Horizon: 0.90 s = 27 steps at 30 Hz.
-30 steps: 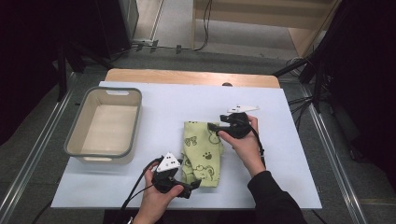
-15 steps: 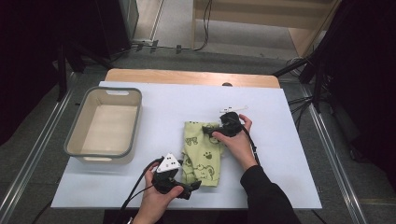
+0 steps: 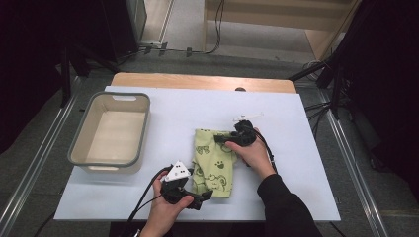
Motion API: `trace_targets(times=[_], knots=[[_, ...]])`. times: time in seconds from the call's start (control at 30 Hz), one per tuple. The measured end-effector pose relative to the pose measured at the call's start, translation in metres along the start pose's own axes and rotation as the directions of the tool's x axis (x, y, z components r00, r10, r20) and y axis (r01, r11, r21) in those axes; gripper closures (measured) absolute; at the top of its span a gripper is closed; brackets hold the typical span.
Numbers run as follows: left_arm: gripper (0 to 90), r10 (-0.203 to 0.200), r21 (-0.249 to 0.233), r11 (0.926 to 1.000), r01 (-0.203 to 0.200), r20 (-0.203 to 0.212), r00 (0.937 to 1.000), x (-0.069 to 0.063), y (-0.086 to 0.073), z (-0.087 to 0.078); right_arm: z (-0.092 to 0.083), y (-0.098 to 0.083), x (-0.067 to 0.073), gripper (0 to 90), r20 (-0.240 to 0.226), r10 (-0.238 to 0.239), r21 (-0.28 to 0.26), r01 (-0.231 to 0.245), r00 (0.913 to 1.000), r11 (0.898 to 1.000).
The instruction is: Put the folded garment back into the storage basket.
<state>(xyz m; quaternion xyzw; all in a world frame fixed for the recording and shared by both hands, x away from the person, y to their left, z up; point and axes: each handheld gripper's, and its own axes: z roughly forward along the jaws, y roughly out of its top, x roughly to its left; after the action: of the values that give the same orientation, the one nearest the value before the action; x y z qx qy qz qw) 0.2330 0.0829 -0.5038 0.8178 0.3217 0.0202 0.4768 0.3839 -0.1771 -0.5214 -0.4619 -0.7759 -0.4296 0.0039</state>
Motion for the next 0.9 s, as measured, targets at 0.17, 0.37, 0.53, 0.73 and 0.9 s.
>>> trace_targets(times=[0.17,0.37,0.53,0.73,0.9], knots=[[0.0,-0.011,0.001,0.9999,0.011,-0.003,0.9999,0.001,0.004,0.002,-0.007,-0.002,0.007,67.6,0.04,-0.001,0.007,0.001,0.9992,1.0],[0.0,-0.047,0.016,0.9988,0.047,-0.032,0.9984,0.001,0.009,0.01,-0.018,-0.013,0.005,68.4,0.06,0.04,-0.024,-0.039,0.9974,0.999],[0.0,-0.073,0.066,0.9947,0.078,-0.083,0.9939,0.002,0.012,0.018,-0.031,-0.025,0.0,68.4,0.08,0.053,-0.059,-0.048,0.9954,0.997],[0.0,-0.06,0.152,0.9852,0.08,-0.13,0.9897,0.0,0.014,0.031,-0.041,-0.034,-0.004,68.4,0.079,0.069,-0.079,-0.063,0.9944,0.995],[10.3,-0.034,0.161,0.9855,0.055,-0.126,0.9914,-0.005,0.014,0.034,-0.042,-0.037,-0.005,68.4,0.072,0.077,-0.092,-0.07,0.9945,0.993]])
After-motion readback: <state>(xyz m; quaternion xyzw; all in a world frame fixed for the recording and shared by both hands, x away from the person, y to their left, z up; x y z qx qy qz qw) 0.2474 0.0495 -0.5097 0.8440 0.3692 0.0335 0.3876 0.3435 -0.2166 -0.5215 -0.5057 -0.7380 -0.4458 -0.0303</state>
